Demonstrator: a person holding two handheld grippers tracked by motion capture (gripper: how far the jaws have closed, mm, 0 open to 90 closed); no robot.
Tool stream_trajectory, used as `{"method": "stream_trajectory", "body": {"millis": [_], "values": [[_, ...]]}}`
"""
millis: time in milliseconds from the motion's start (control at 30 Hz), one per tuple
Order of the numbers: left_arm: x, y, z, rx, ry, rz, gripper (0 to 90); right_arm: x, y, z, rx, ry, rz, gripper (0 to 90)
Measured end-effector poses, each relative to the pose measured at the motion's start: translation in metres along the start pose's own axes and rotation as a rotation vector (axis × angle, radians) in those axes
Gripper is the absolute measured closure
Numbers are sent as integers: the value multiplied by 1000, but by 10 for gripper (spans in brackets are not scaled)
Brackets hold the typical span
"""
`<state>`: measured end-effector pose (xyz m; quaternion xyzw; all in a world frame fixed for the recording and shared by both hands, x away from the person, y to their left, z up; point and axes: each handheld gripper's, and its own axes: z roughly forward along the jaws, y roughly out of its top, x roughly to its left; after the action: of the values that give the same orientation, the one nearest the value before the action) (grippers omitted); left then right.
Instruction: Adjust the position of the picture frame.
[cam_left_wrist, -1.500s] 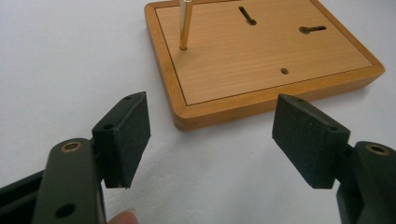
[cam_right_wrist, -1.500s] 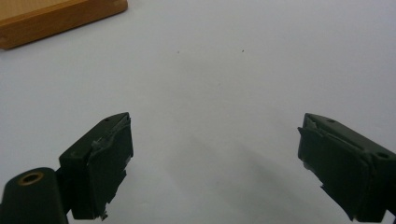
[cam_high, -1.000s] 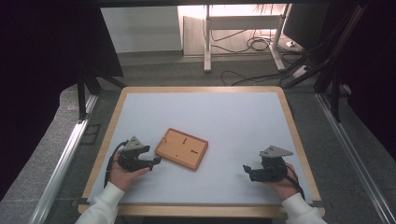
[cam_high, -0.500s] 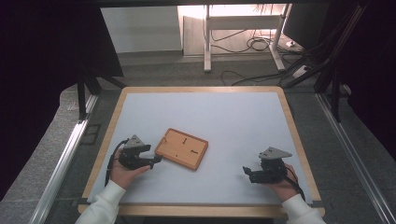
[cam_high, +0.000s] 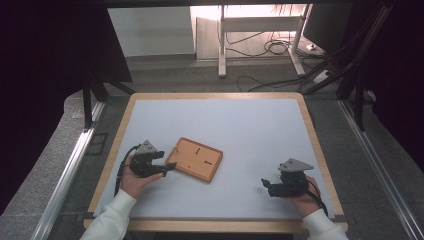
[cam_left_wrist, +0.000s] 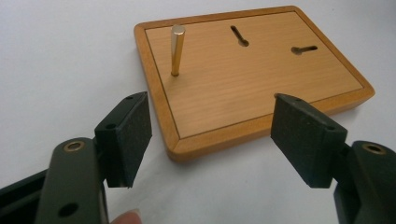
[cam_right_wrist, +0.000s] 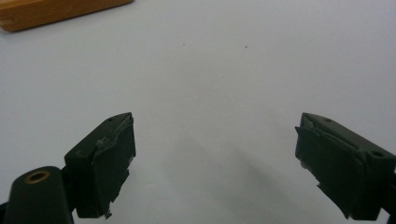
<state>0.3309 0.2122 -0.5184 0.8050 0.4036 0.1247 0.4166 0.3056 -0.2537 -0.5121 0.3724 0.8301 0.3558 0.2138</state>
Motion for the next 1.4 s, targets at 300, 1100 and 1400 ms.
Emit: {"method": "stream_trajectory", "body": {"millis": [300,1100,1400], "values": [[4,10,17,29,28,4,335,2,-1,-1,-3,0,-13,122],[12,23,47,-8,93,12,845,3,-3,4,19,-3,-12,122],[11,25,46,-4,94,-1,849,2,-2,4,18,-5,-8,122]]}}
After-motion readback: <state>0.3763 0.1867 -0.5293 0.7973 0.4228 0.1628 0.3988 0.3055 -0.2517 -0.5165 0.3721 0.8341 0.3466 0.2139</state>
